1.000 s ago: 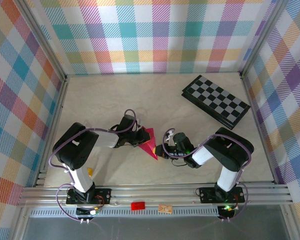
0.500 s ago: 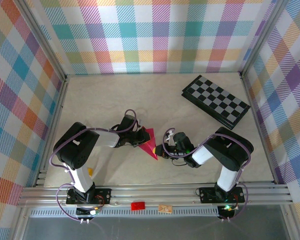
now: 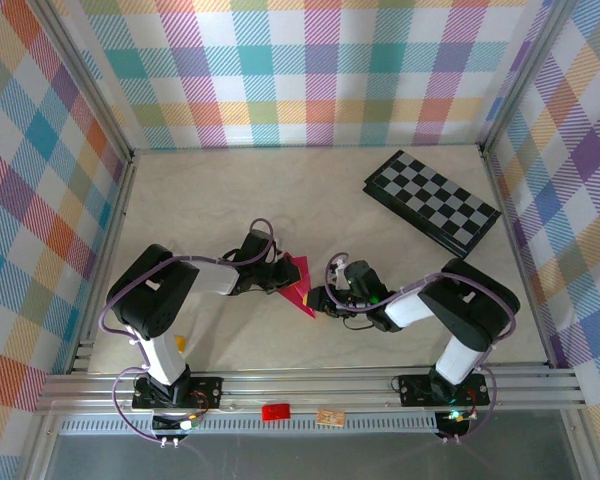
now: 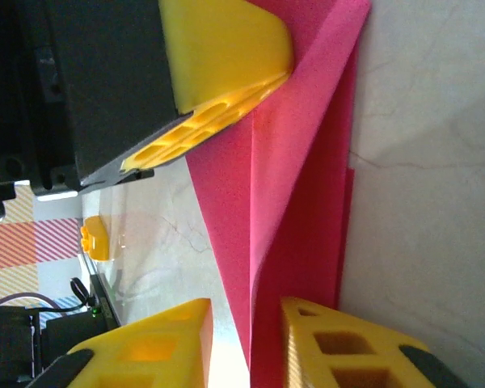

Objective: Fold a paper plane with a square sheet of paper (pick it up from the middle)

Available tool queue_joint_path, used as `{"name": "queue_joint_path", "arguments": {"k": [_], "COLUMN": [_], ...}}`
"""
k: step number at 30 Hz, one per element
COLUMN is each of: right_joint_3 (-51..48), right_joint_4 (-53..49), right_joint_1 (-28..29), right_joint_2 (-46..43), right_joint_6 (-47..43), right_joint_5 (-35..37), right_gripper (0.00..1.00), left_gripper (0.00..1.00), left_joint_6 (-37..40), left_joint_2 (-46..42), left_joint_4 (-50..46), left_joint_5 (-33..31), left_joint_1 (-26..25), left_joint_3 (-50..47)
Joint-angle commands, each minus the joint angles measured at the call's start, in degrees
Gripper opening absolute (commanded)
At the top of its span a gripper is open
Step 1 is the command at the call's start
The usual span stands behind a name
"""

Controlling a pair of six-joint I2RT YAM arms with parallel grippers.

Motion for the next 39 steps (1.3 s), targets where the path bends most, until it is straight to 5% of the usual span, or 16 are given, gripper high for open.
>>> {"name": "queue_joint_path", "arguments": {"k": [1,7,14,20,39], "right_joint_3": [0.71,3.43,9.57,16.09,18.48], "right_joint_4": [-11.18,-22.90,-25.43,-29.25,-37.98], "right_joint_1": [0.20,0.20,0.46,1.56,2.48], "right_joint_2": [-4.55,-12.42,-10.03,-4.02,0.91], "right_joint_6": [-2.13,-5.46,-6.59,-6.82,-6.92], "right_joint_5": [2.78,4.70,-0.51,-1.53,2.60], "right_gripper": [0.37,0.42,0.10,0.02,0.02], "left_gripper": [0.04,0.04,0.04,0.04,0.04], "left_joint_6": [1.29,1.37,1.30,1.10,1.59], "left_joint_2": [2.72,2.53,3.20,3.31,3.49], "left_joint_4": [-2.98,-2.74,-2.01,-1.78,-2.39], "left_joint_5": [-3.74,-3.39,-2.95,-2.86,-2.54], "left_joint_1": [-0.18,-0.18,-0.18,-0.18,-0.18], "left_joint_3": [-1.92,-1.93,-1.92,-2.02,-1.72]}}
